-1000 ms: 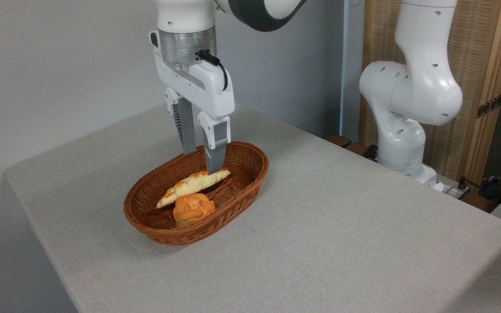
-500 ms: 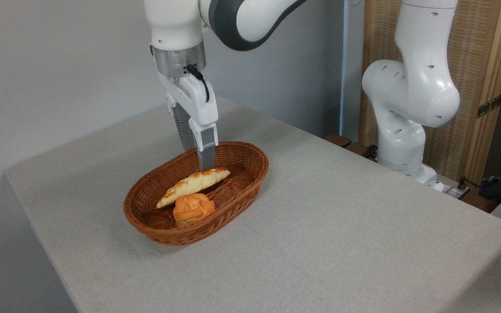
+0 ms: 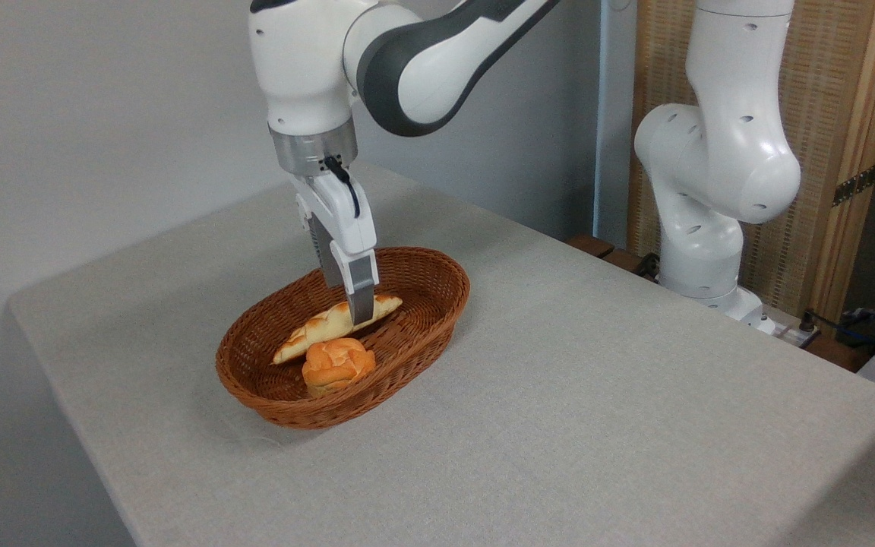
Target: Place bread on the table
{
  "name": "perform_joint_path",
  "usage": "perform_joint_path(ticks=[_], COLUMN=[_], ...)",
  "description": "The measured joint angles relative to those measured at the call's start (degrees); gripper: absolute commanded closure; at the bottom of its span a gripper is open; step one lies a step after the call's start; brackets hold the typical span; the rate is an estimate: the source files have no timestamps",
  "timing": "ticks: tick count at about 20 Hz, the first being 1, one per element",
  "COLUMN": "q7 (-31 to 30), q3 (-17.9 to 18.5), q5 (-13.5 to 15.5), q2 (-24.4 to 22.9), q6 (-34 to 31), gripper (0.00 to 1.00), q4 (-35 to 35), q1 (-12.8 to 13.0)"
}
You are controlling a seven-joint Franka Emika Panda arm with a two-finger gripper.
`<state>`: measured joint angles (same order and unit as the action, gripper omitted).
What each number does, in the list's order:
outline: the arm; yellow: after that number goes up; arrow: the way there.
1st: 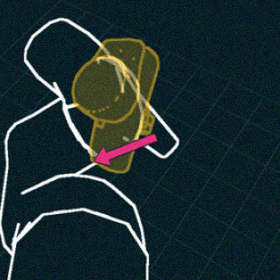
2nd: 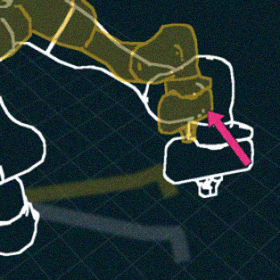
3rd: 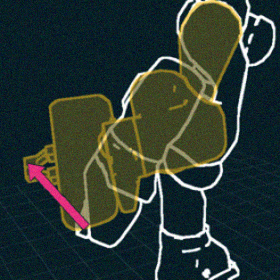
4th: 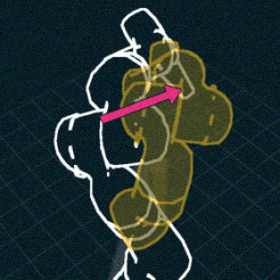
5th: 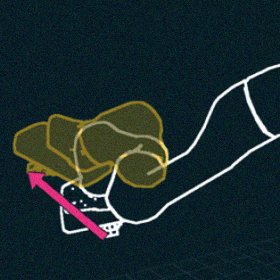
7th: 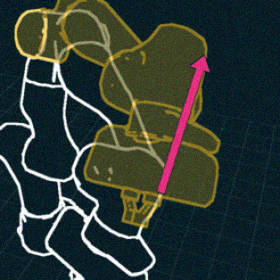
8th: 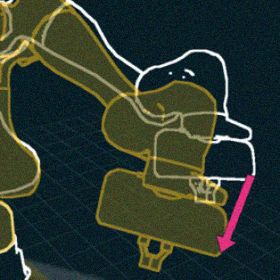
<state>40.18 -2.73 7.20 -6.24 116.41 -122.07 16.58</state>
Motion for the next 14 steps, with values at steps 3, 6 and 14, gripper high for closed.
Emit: perform_joint_path(ticks=[3,6,14], q7=[0.00,0.00,0.02], q3=[0.00,0.00,0.00], q5=[0.00,0.00,-0.65], q2=[0.69,1.02,2.32], q6=[0.02,0.03,0.09], gripper=[0.00,0.00,0.43], q4=[-0.09,-0.10,-0.17], q1=[0.47,0.53,0.53])
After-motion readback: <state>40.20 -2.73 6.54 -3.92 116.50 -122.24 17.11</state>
